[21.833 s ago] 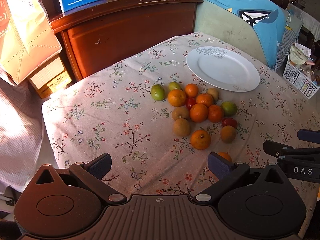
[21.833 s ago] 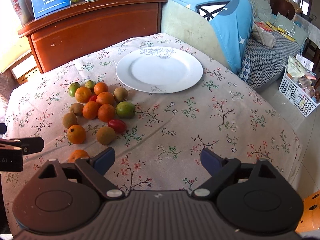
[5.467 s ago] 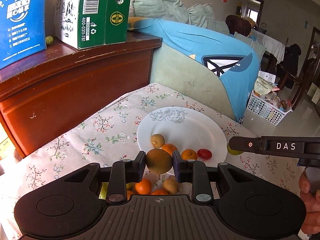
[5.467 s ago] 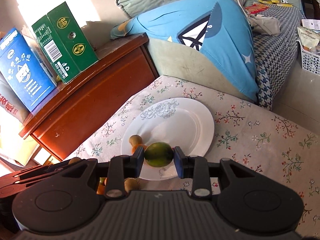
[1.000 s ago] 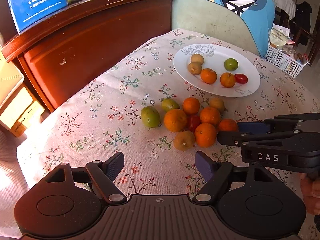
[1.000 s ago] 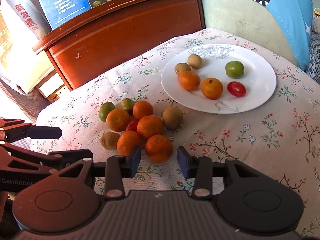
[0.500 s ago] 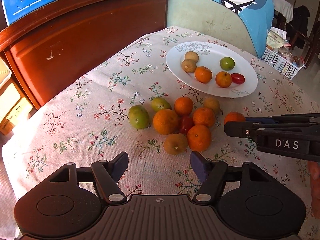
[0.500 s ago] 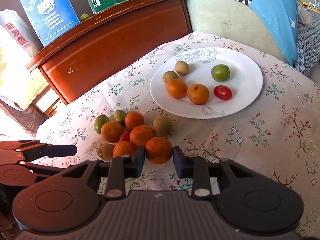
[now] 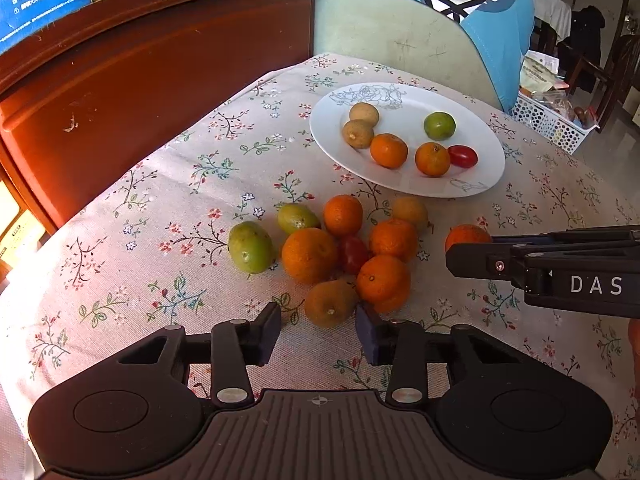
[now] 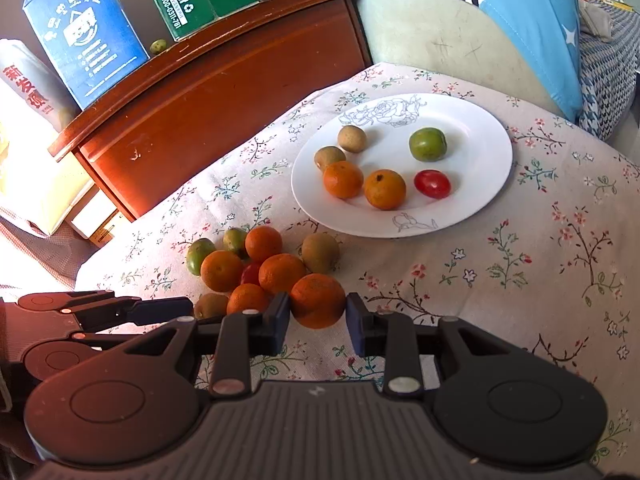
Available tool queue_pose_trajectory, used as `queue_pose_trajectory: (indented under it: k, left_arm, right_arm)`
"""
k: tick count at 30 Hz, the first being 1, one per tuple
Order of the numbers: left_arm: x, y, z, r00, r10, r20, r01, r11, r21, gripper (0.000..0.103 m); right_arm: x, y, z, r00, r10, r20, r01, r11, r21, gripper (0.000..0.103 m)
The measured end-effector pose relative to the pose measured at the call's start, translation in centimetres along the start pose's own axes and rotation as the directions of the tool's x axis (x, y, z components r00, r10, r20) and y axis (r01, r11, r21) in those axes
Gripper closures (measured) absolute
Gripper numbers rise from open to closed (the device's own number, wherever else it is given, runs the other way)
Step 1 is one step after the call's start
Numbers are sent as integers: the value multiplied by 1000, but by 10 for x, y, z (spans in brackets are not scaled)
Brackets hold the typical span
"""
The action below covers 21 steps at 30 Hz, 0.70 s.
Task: Organize fruits
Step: 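Close the right tool on a tangerine while the left tool grasps a brown round fruit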
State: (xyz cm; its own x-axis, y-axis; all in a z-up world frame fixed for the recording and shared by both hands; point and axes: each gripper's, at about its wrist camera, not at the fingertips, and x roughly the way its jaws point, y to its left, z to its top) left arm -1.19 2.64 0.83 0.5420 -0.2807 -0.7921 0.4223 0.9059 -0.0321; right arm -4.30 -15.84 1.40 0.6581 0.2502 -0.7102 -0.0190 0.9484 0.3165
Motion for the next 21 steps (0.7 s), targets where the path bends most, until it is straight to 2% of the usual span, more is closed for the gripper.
queue_pose_trajectory:
  k: [7,9,15,21]
  left_arm:
    - [3,-7,-1,1000,10,14,-11,999,33,71]
    - [3,-7,0,1000,-2,15,2,1000,31,78]
    - [0,-6,1,1000,-14,19,14,1000,12,79]
    - [-15,-7,5,998,-26,57,26,1000,-2,79]
  right_arm:
    - [0,-1,0,1000,-3,-2,3,1000,7,72]
    - [1,-2,0,1000,0,-4,0,1000,16,72]
    - [1,-2,1,1000,5,-5,-5,1000,28,72]
    - [-1,-2,1,1000,16,0,-16,1000,27,72]
